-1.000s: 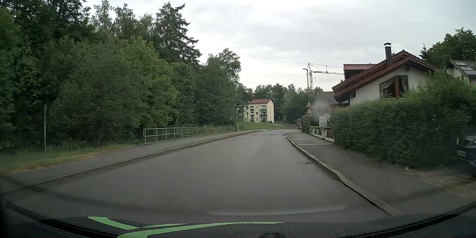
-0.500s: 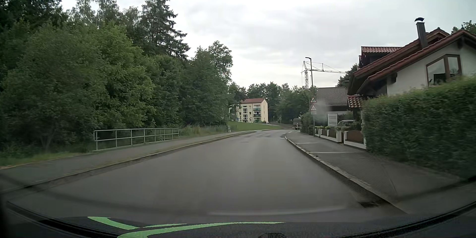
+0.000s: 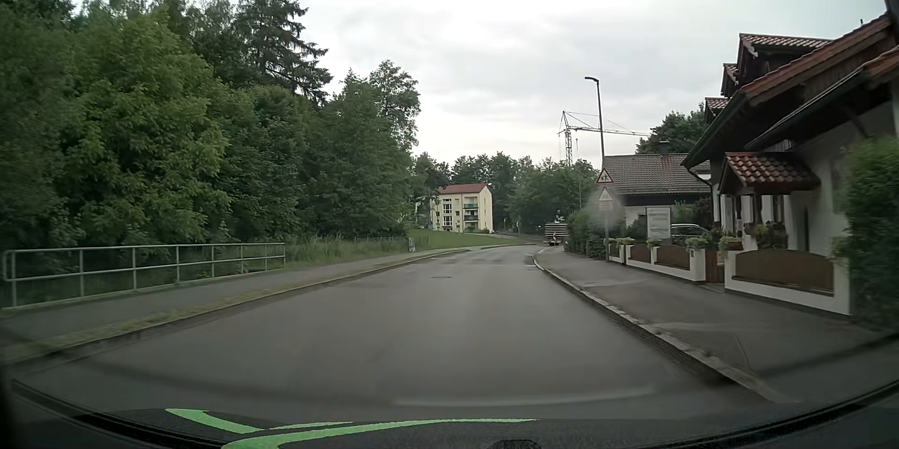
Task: Follow the waypoints while adhering to traffic rules and regulations
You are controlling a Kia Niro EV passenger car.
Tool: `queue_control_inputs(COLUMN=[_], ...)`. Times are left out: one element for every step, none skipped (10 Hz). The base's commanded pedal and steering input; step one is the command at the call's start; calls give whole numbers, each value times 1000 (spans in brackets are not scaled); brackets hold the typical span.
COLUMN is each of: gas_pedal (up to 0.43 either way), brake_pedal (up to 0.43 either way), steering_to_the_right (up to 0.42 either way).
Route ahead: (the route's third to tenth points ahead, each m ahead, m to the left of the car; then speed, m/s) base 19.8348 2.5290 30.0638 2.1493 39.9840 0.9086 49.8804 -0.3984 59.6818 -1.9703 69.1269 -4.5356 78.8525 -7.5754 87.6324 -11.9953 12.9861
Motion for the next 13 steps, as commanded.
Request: queue_control_inputs(gas_pedal=[0,0,0,0,0,0,0,0,0,0,0,0,0], brake_pedal=[183,195,201,213,226,232,244,256,256,256,256,262,256], steering_to_the_right=[18,17,15,13,13,13,13,13,12,12,12,12,12])
